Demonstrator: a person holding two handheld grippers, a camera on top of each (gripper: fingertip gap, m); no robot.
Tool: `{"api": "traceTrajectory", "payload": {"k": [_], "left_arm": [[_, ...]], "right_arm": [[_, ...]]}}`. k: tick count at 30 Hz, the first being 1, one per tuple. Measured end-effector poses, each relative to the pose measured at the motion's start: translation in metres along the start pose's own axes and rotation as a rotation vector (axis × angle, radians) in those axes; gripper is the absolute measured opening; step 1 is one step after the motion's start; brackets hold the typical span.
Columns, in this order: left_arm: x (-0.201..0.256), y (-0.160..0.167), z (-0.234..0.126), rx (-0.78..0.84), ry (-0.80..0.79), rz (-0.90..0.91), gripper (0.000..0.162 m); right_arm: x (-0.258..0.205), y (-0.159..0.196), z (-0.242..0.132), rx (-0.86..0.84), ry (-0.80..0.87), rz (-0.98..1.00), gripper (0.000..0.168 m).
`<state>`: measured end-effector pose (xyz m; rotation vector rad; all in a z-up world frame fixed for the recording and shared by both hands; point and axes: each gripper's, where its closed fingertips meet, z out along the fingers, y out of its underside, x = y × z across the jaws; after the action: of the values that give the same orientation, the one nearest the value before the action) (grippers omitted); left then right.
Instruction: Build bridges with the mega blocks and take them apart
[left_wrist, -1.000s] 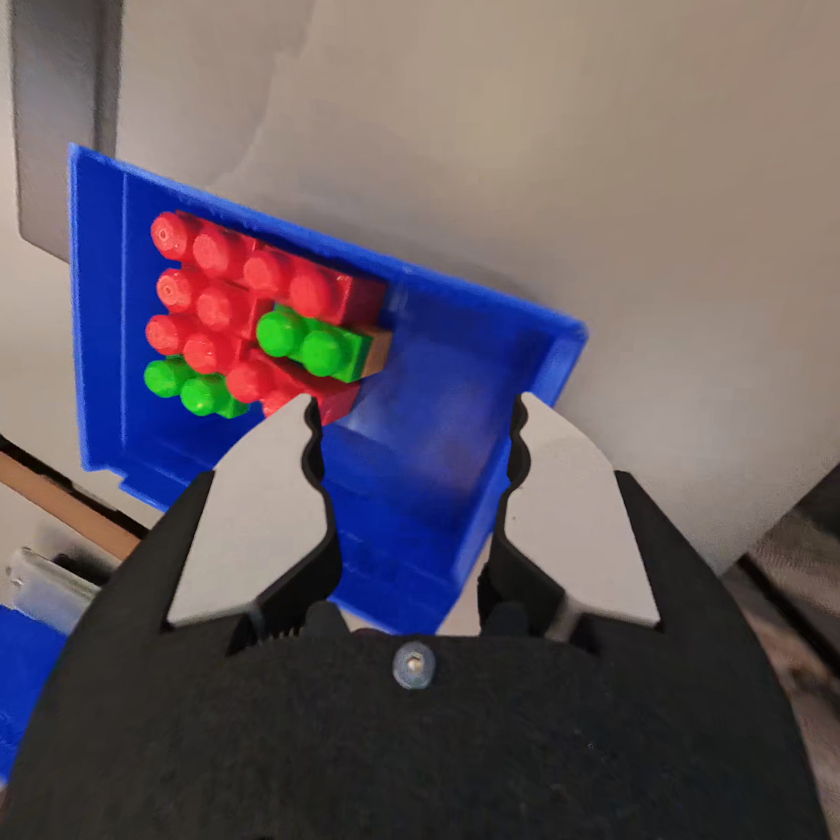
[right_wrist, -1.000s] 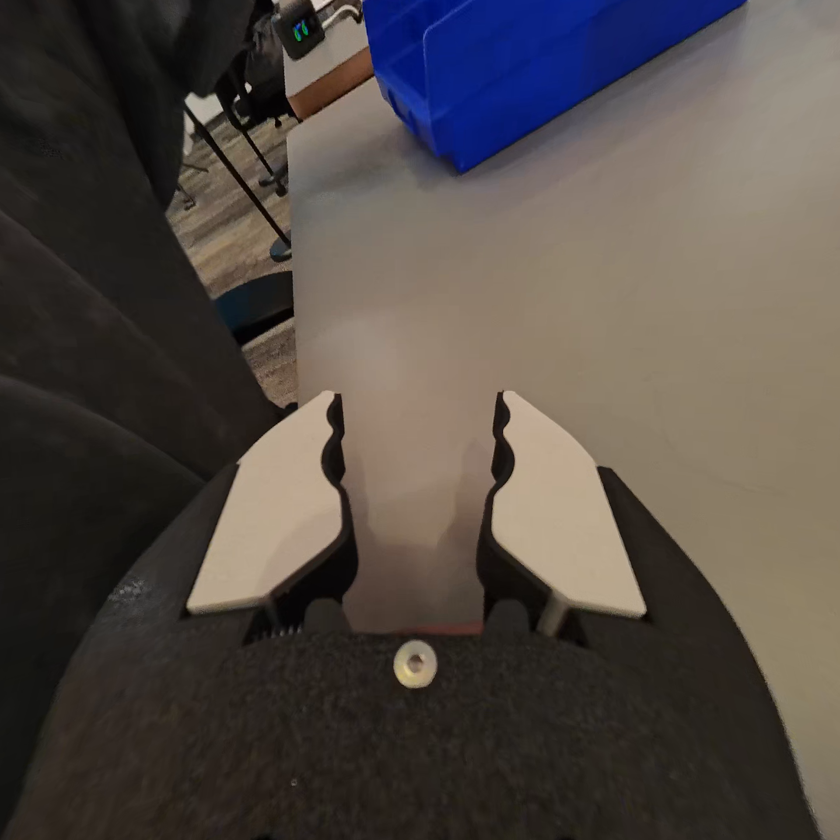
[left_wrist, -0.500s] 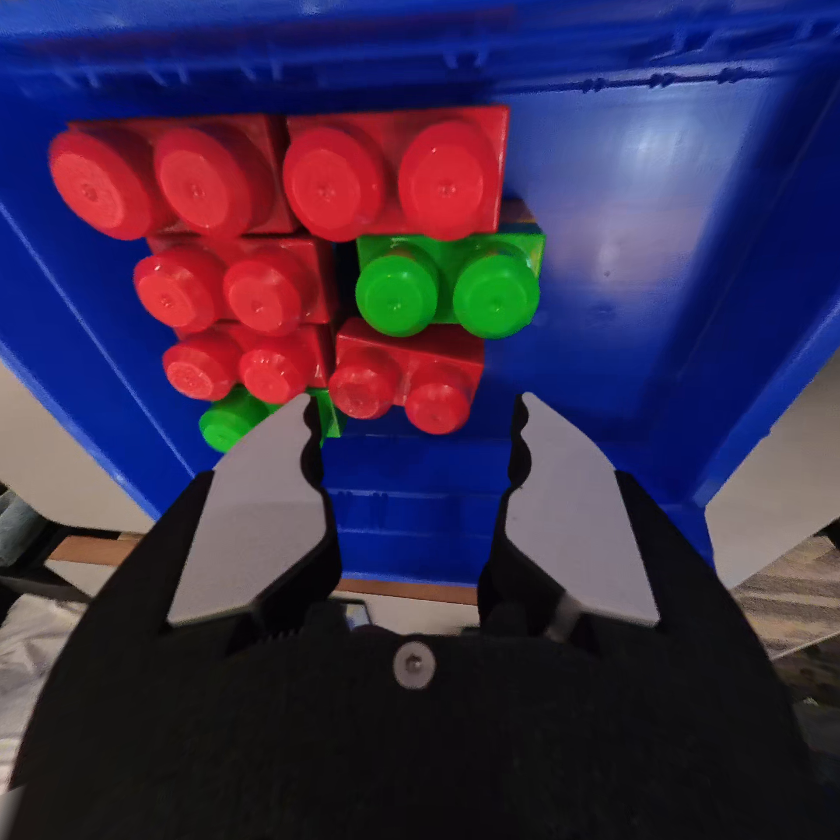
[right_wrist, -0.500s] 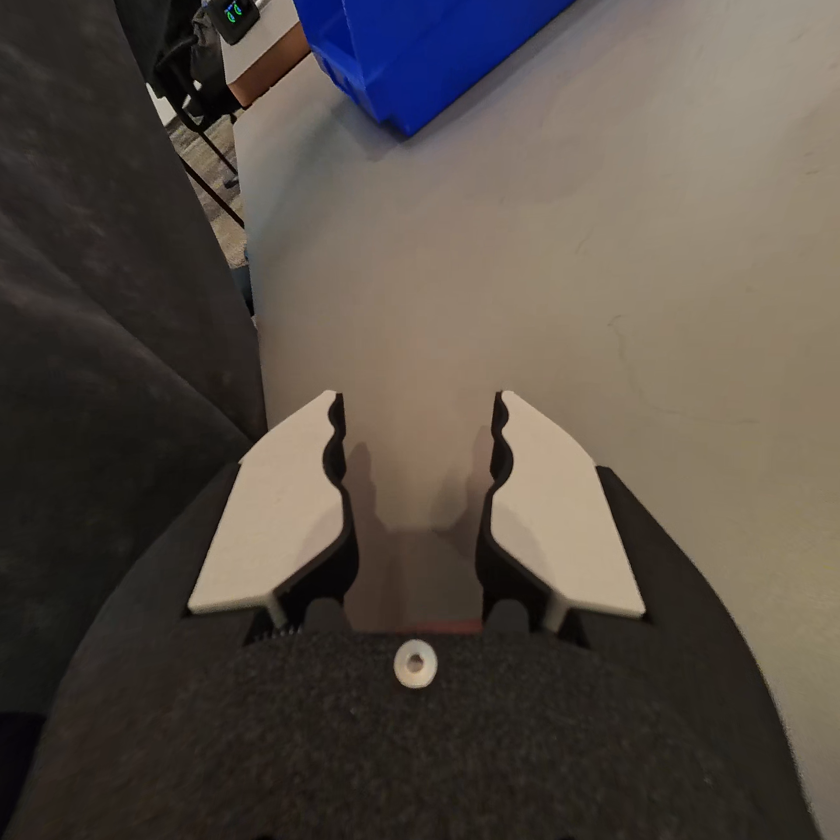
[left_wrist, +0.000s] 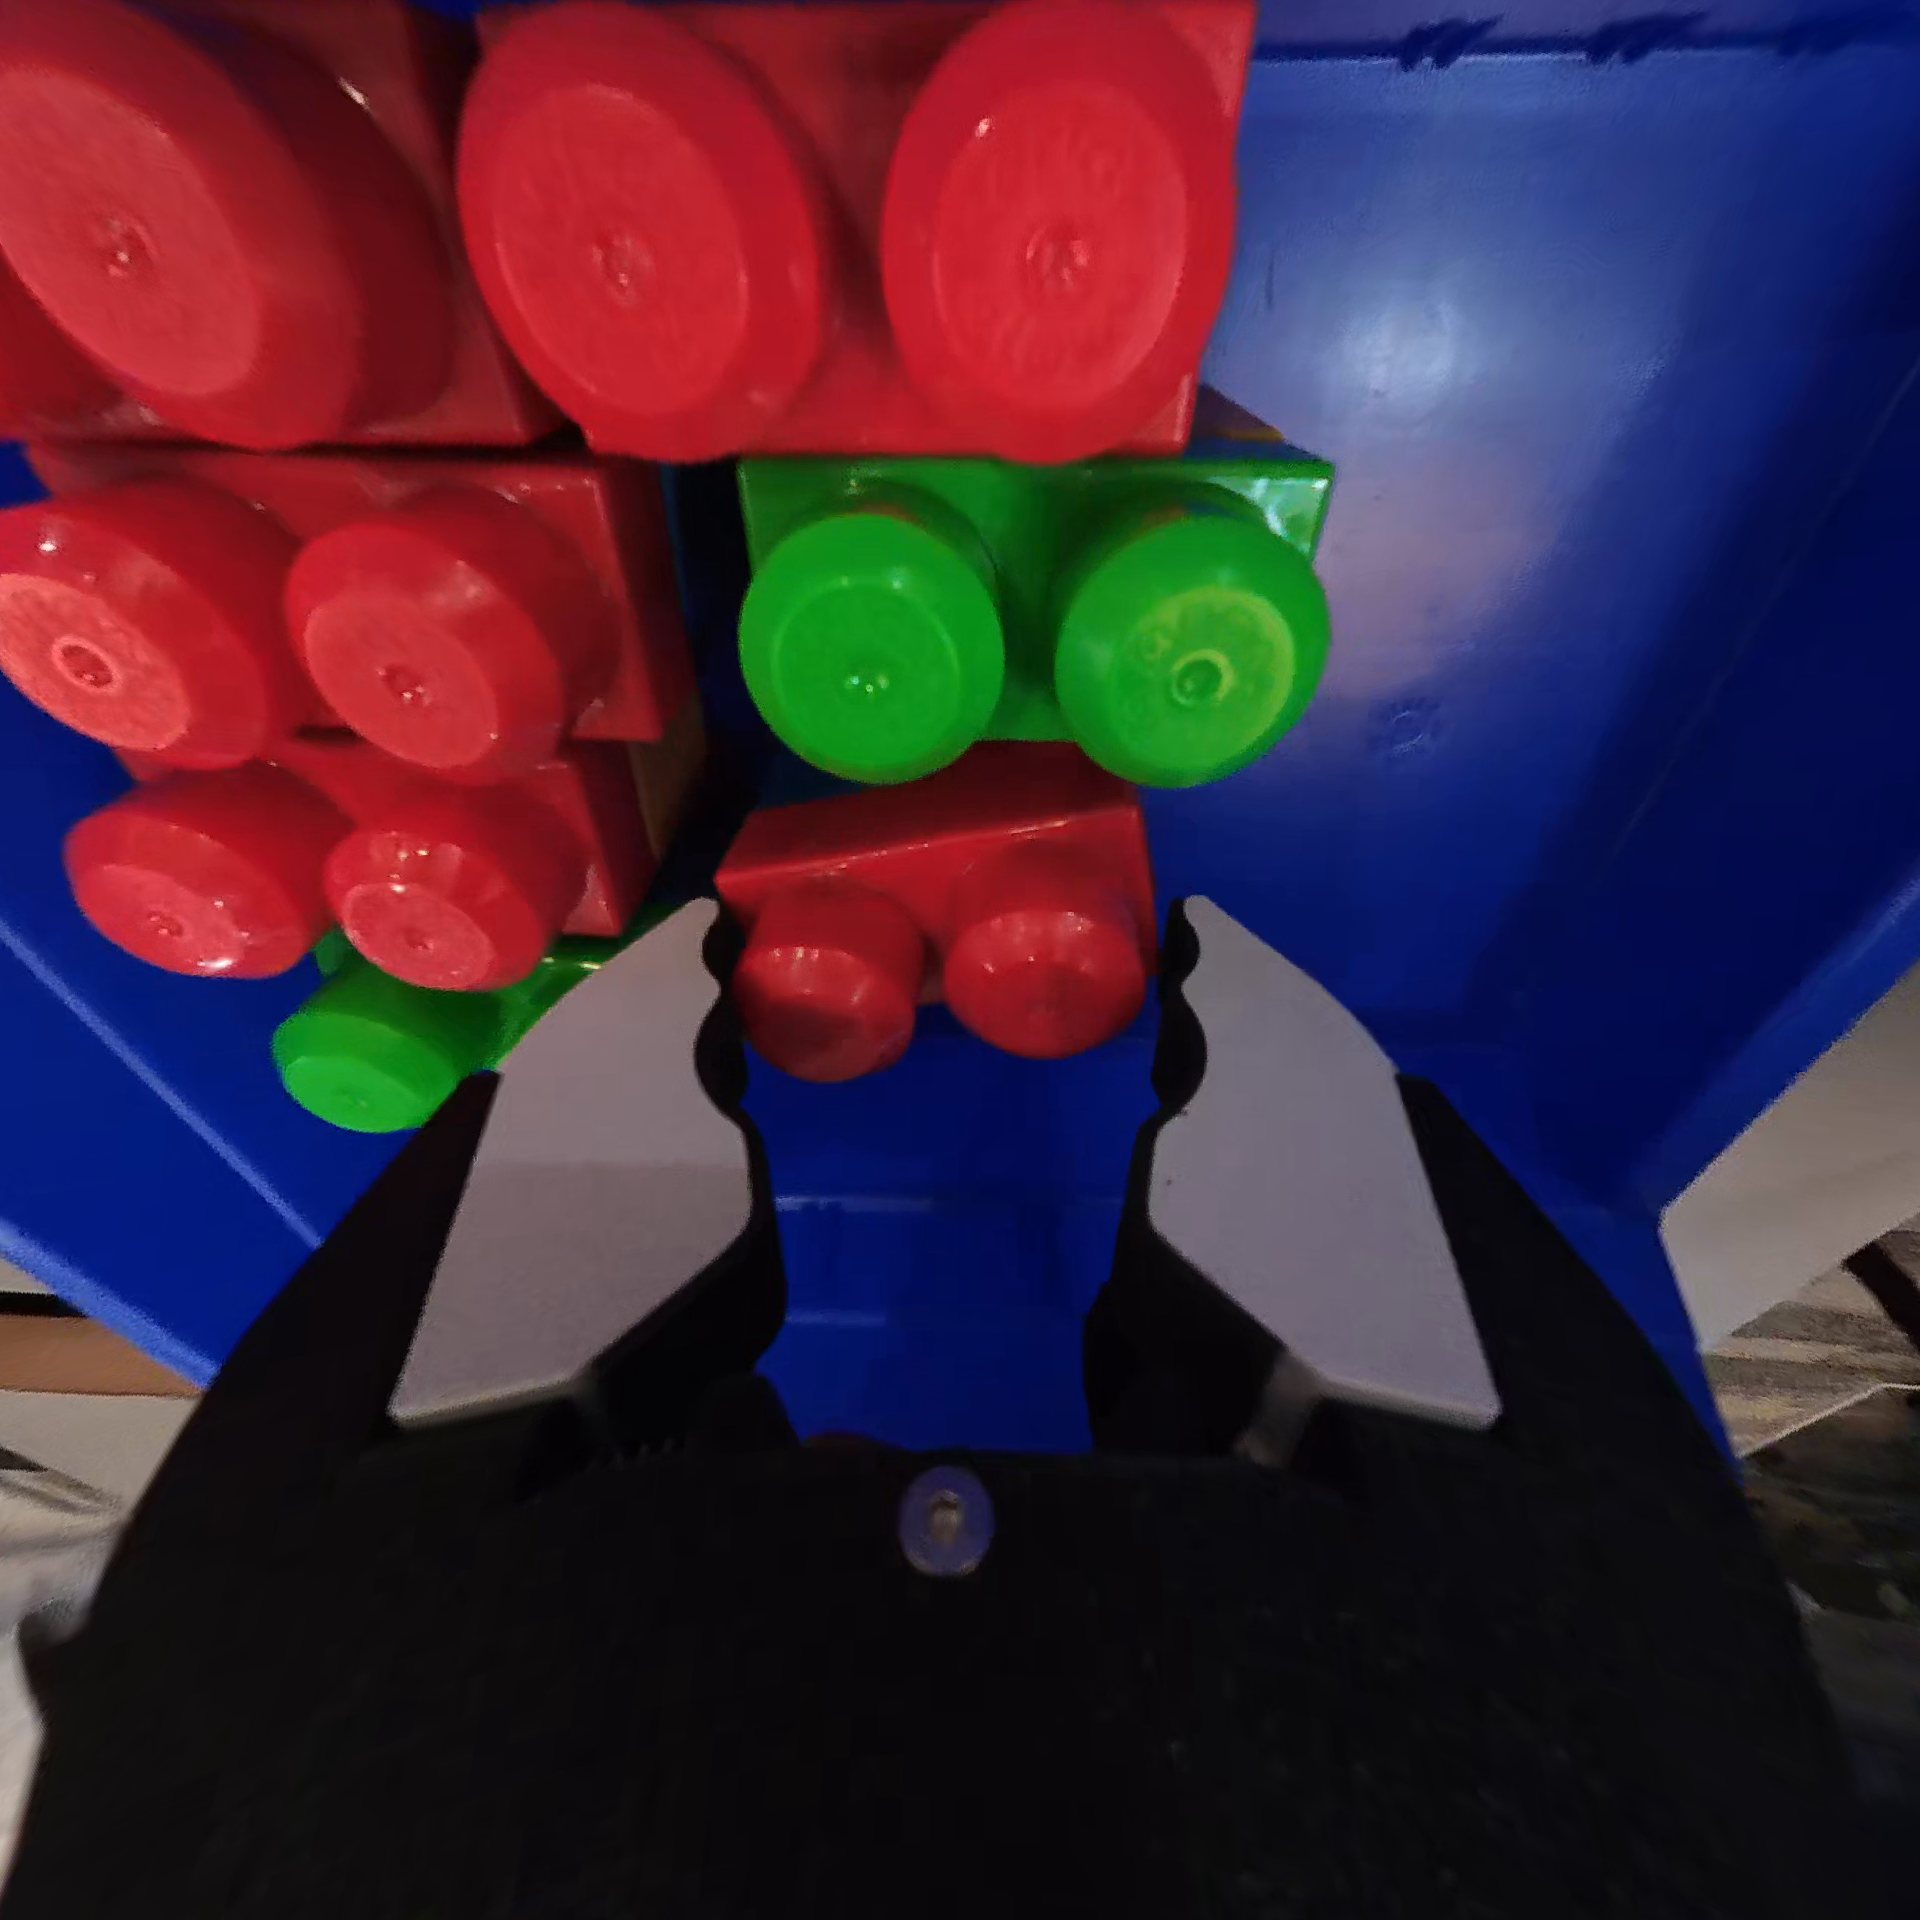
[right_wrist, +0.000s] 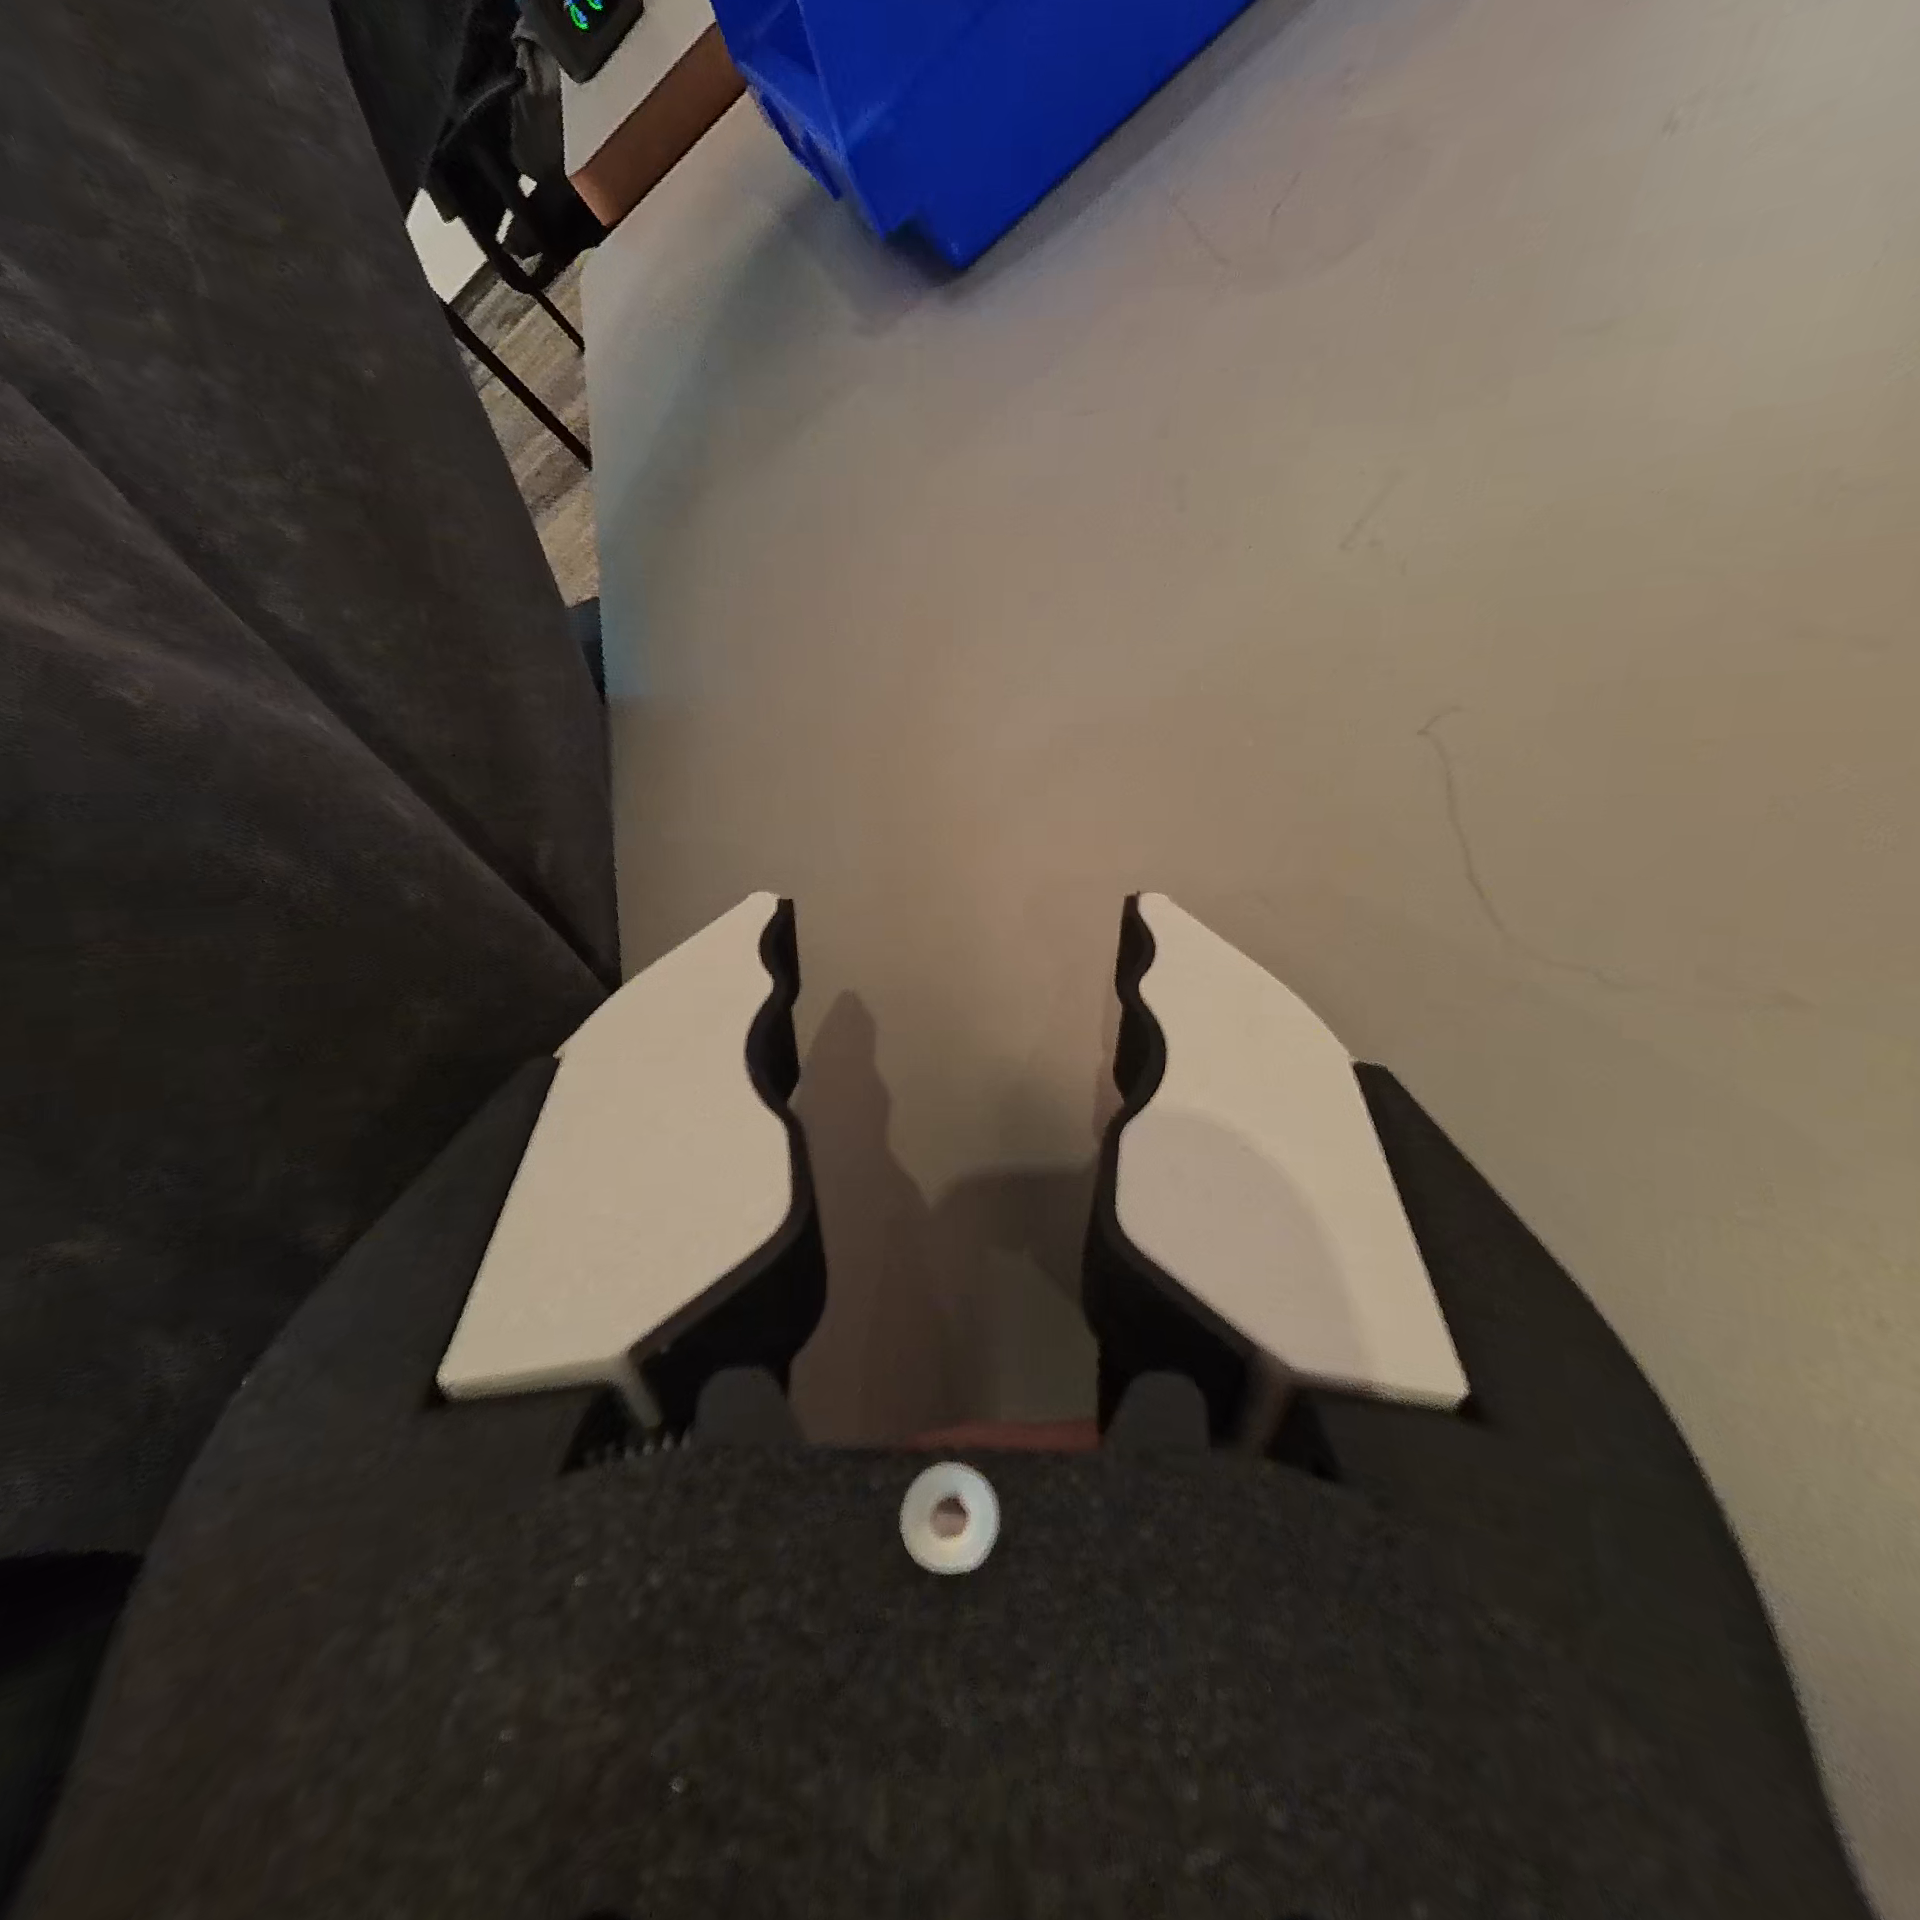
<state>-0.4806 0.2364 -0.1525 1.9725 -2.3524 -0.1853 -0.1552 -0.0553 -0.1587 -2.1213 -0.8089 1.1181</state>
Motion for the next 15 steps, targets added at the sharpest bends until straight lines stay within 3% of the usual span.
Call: {"api": "traceTrajectory", "payload": {"k": [8,15], "left_arm": [[0.011,0.001,-0.048,0.151,-0.111,-0.103,0.076],[0.051,-0.026,-0.11,0.527,-0.269,-0.239,0.076]], "right_arm": [[-0.002,-0.005,-0.007,0.014,0.018,-0.038,0.057],[0.0,-0.032,-0.021,0.097,0.051,-0.102,0.056]]}}
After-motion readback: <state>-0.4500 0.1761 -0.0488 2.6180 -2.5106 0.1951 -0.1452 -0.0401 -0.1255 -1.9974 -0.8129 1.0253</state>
